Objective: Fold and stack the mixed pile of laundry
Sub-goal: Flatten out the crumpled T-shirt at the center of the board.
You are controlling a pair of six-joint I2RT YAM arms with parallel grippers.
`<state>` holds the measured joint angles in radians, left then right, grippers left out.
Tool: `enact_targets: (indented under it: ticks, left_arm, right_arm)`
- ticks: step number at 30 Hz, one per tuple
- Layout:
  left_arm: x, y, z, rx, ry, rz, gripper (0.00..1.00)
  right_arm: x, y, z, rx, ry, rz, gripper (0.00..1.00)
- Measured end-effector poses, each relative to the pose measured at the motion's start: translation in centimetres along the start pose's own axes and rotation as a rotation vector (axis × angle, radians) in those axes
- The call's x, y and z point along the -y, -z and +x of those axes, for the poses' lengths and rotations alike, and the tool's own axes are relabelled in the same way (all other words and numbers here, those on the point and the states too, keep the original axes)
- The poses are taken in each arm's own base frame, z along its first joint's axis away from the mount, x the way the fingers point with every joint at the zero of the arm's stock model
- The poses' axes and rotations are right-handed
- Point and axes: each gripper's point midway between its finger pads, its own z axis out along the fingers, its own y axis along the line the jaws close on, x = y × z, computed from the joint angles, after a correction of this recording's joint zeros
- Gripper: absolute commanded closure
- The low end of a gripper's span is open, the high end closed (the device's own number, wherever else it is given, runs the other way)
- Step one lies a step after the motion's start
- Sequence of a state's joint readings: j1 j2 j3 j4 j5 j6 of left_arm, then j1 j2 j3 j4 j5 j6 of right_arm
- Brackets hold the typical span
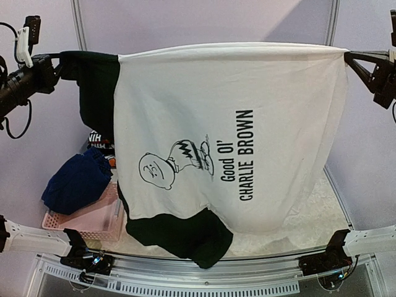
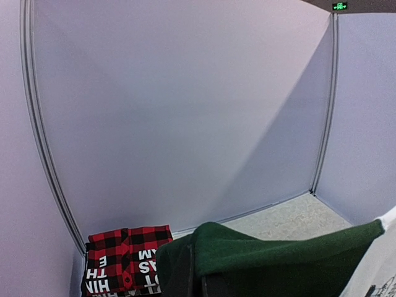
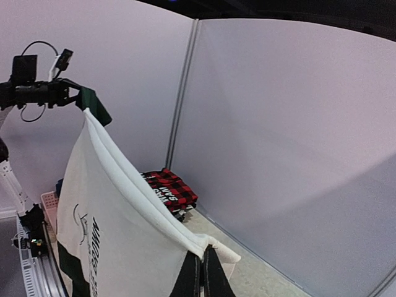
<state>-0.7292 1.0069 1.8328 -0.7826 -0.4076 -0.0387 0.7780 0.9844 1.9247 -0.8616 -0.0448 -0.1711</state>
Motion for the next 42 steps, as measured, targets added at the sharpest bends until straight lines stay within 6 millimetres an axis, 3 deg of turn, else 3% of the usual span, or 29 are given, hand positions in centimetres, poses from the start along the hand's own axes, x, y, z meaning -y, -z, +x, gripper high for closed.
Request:
enact_targets:
  ticks: [4, 11, 15, 19, 22, 24, 26, 28, 31, 34, 35, 36, 37, 39, 40, 42]
  left_arm:
    - [0.3, 0.1, -1.0, 0.019, 0.004, 0.018, 1.00]
    - [1.6, 2.5, -4.8, 0.138, 0.030, 0.152, 1.00]
    - [2.6, 3.7, -6.3, 0.200, 0.020, 0.230, 1.00]
    - [3.5, 4.1, -7.5, 0.238, -0.012, 0.285, 1.00]
    - [4.1, 3.0, -8.0, 0.240, -0.039, 0.289, 1.00]
    - [4.5, 0.9, -7.7, 0.211, -0.060, 0.261, 1.00]
    - [4.9, -2.2, -6.4, 0.151, -0.084, 0.215, 1.00]
    - [5.5, -6.7, -3.5, 0.046, -0.125, 0.155, 1.00]
    - [6.4, -14.3, 3.6, -0.162, -0.189, 0.093, 1.00]
    - [6.8, -22.5, 14.7, -0.441, -0.241, 0.069, 1.00]
    - [6.7, -24.7, 19.3, -0.548, -0.252, 0.070, 1.00]
    - [6.9, -27.0, 25.5, -0.686, -0.267, 0.078, 1.00]
    - [6.4, -27.8, 28.4, -0.749, -0.269, 0.073, 1.00]
    - [6.2, -28.9, 36.9, -0.936, -0.280, 0.088, 1.00]
    - [6.1, -28.9, 40.2, -1.010, -0.280, 0.094, 1.00]
    - [6.0, -28.6, 44.1, -1.103, -0.275, 0.107, 1.00]
  right_arm:
    - [-1.5, -0.2, 0.3, -0.012, 0.000, -0.086, 1.00]
    - [-2.6, 0.6, -0.4, 0.016, 0.001, -0.152, 1.00]
    - [-2.5, 1.6, -1.5, 0.053, 0.001, -0.147, 1.00]
    - [-0.8, 2.5, -2.5, 0.083, -0.019, -0.054, 1.00]
    - [1.5, 1.7, -1.6, 0.051, -0.039, 0.081, 1.00]
    - [3.3, 0.4, 0.4, -0.008, -0.051, 0.194, 1.00]
    - [5.3, -1.7, 4.0, -0.115, -0.053, 0.328, 1.00]
    - [7.0, -4.2, 8.4, -0.252, -0.047, 0.450, 1.00]
    - [10.2, -7.2, 15.3, -0.453, -0.055, 0.621, 1.00]
    - [13.0, -9.0, 23.3, -0.669, -0.067, 0.760, 1.00]
    - [13.6, -9.2, 26.6, -0.755, -0.067, 0.797, 1.00]
    - [13.9, -9.3, 29.2, -0.822, -0.065, 0.818, 1.00]
    - [14.1, -9.4, 31.4, -0.878, -0.063, 0.831, 1.00]
    - [14.3, -9.3, 36.2, -0.996, -0.065, 0.846, 1.00]
    - [14.4, -9.3, 38.0, -1.040, -0.068, 0.848, 1.00]
    - [15.0, -8.9, 41.1, -1.113, -0.078, 0.862, 1.00]
